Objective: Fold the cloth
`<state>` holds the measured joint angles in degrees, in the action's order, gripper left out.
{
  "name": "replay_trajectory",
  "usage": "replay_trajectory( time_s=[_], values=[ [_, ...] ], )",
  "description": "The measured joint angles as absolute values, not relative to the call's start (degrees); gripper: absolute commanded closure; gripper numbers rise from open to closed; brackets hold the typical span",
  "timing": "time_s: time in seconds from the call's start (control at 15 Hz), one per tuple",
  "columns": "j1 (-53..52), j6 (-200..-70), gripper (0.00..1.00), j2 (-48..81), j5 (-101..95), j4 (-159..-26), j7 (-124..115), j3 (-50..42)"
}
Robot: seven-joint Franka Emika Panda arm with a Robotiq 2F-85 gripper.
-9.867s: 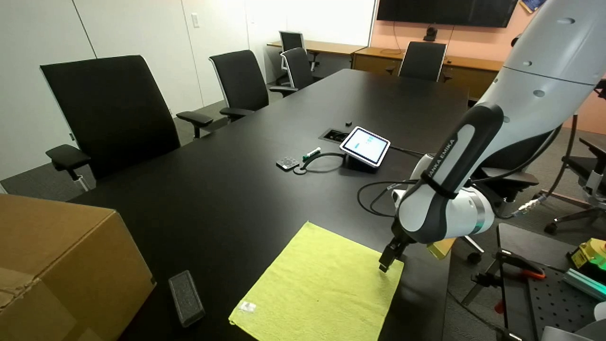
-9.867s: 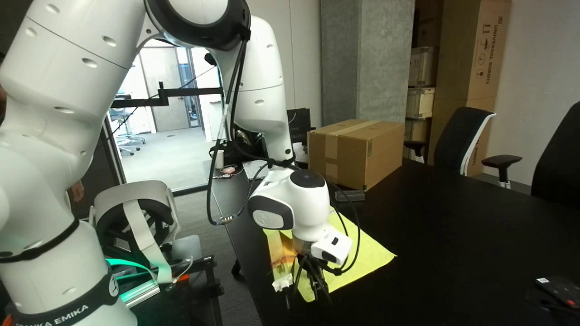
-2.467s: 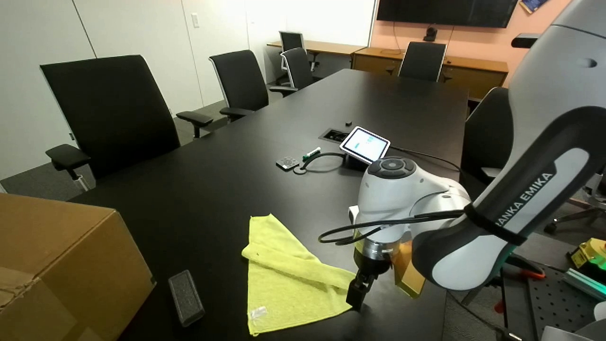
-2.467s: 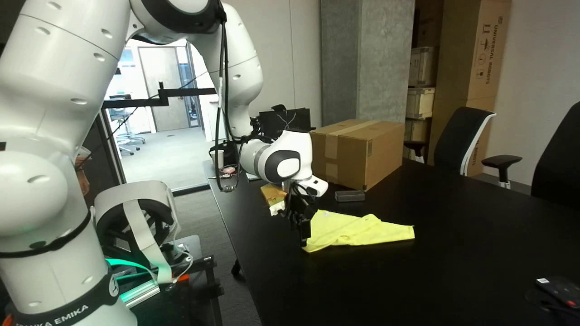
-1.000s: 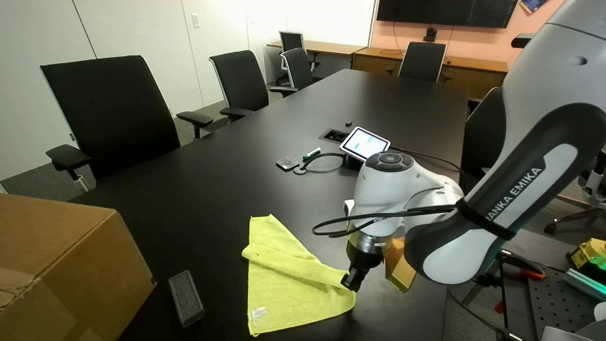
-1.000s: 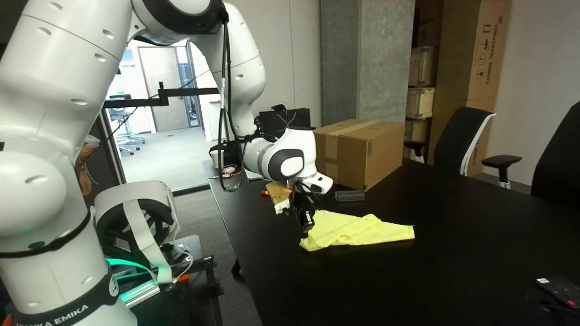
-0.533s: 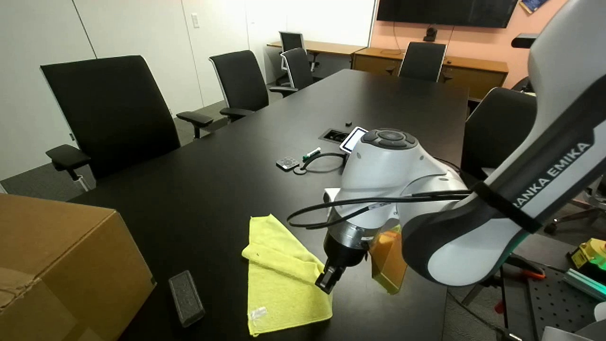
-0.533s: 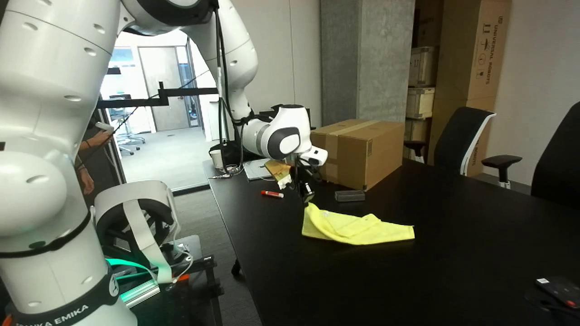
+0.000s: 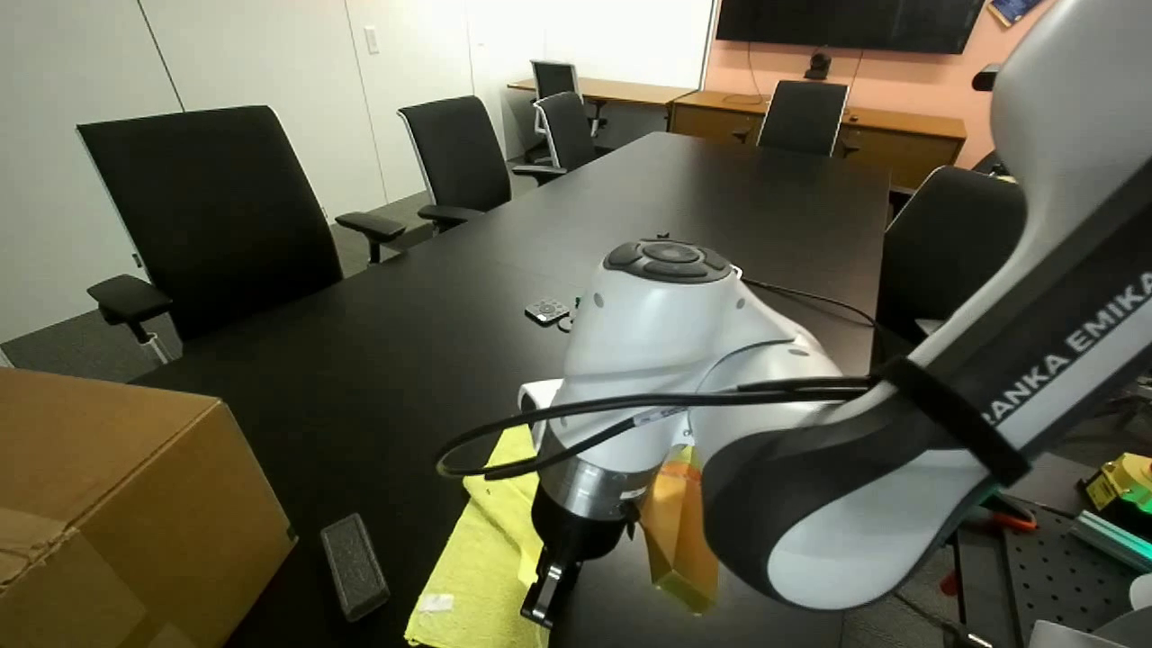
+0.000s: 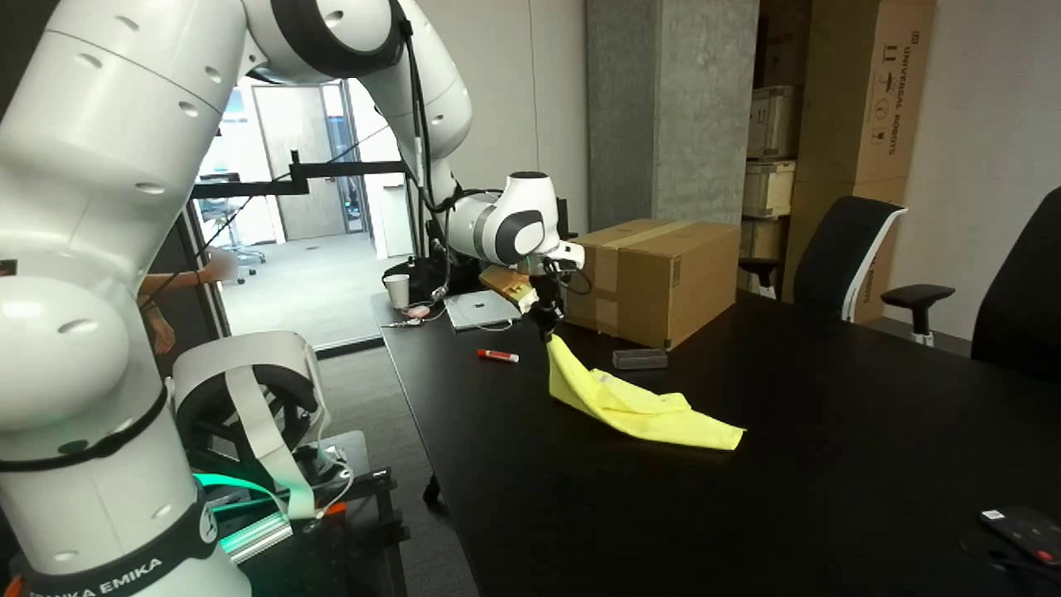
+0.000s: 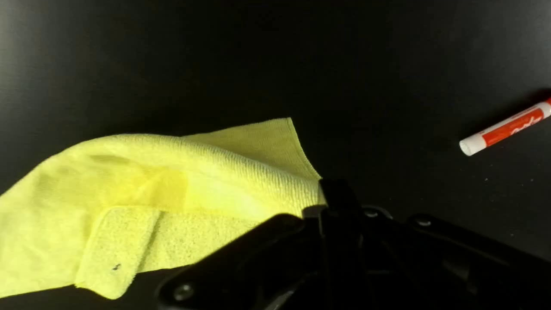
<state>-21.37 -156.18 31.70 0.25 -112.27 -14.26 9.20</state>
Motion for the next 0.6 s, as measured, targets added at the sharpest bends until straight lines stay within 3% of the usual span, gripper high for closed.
replay_trajectory(
  time_s=[0.6],
  values=[
    [-30.13,-151.89,0.98,45.49,-12.55,-93.35,-12.77,2.67]
  ],
)
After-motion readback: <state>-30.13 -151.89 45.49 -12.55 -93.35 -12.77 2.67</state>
